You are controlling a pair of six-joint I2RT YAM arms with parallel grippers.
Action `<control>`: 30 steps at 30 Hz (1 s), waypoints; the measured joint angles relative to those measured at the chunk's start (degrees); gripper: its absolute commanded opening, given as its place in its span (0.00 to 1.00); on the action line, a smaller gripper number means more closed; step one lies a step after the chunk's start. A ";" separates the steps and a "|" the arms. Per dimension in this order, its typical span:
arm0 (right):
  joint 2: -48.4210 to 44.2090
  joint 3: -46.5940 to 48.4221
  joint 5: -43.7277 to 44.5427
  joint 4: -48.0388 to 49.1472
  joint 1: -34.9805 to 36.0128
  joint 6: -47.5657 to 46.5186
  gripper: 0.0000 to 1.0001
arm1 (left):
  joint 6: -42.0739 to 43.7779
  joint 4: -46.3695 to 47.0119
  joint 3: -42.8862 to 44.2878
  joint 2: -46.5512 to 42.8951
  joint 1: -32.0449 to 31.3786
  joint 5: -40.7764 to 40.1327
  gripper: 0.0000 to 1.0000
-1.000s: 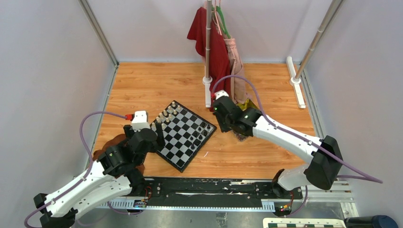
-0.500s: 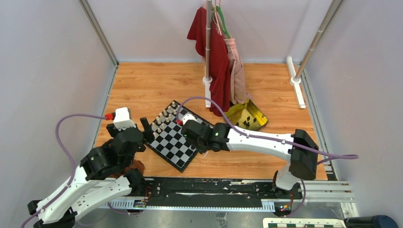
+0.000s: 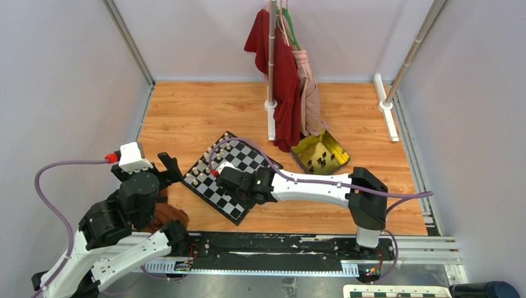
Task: Set up the chess pieces on the board
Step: Place the chess piece on the chessboard.
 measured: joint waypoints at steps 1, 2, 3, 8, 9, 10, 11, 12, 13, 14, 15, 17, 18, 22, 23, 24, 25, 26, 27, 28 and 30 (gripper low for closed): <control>0.57 0.24 -0.37 0.00 0.00 -0.11 0.00 | -0.04 -0.33 -0.17 -0.81 0.00 -0.26 1.00; 1.18 0.57 -0.70 -0.11 0.00 -0.24 0.00 | -0.02 -0.59 -0.35 -1.55 0.00 -0.44 1.00; 2.10 1.05 -1.07 -0.09 0.00 -0.46 0.00 | -0.07 -0.96 -0.68 -2.60 0.00 -0.74 1.00; 4.79 2.51 -2.58 -0.24 0.00 -1.11 0.00 | -0.07 -1.66 -1.11 -3.87 0.00 -1.46 1.00; 5.29 2.86 -2.80 -0.26 0.02 -1.27 0.00 | -0.07 -1.66 -1.33 -3.89 0.00 -1.55 1.00; 5.57 3.13 -2.93 -0.35 0.02 -1.36 0.00 | -0.09 -1.68 -1.46 -3.87 0.00 -1.57 1.00; 5.97 3.54 -3.06 -0.42 0.04 -1.51 0.00 | -0.09 -1.68 -1.77 -3.89 0.00 -1.57 1.00; 6.29 3.89 -3.26 -0.37 0.04 -1.66 0.00 | -0.09 -1.73 -1.97 -3.89 0.00 -1.57 1.00; 6.80 4.52 -3.39 -0.44 0.09 -1.92 0.00 | -0.07 -1.84 -2.19 -3.87 0.00 -1.57 1.00; 7.19 4.94 -3.50 -0.39 0.09 -2.12 0.00 | -0.09 -1.88 -2.32 -3.87 0.00 -1.57 1.00; 7.52 5.29 -3.65 -0.42 0.09 -2.23 0.00 | -0.07 -1.88 -2.45 -3.89 0.00 -1.57 1.00; 8.24 5.79 -3.89 -0.37 0.09 -2.54 0.00 | -0.07 -1.92 -2.54 -3.89 0.00 -1.57 1.00; 8.50 5.90 -4.02 -0.44 0.09 -2.62 0.00 | -0.07 -1.95 -2.54 -3.89 0.00 -1.60 1.00; 9.20 6.14 -4.44 -0.39 0.09 -2.80 0.00 | -0.09 -2.21 -2.54 -3.89 0.00 -1.62 1.00; 9.38 6.14 -4.52 -0.42 0.07 -2.82 0.00 | -0.15 -2.40 -2.54 -3.89 0.00 -1.60 1.00; 9.55 6.14 -4.70 -0.39 0.07 -2.84 0.00 | -0.24 -2.64 -2.54 -3.89 0.00 -1.60 1.00; 9.68 6.14 -4.83 -0.39 0.02 -2.84 0.00 | -0.26 -2.84 -2.54 -3.89 0.00 -1.60 1.00; 9.81 6.14 -4.92 -0.42 0.00 -2.86 0.00 | -0.28 -2.95 -2.54 -3.89 0.00 -1.62 1.00; 9.94 6.14 -5.20 -0.37 -0.13 -2.86 0.00 | -0.31 -3.10 -2.54 -3.91 0.00 -1.62 1.00; 10.01 6.14 -5.33 -0.39 -0.22 -2.86 0.00 | -0.33 -3.19 -2.54 -3.93 0.00 -1.60 1.00; 10.21 6.14 -5.57 -0.35 -0.48 -2.99 0.00 | -0.42 -3.21 -2.54 -3.93 0.00 -1.60 1.00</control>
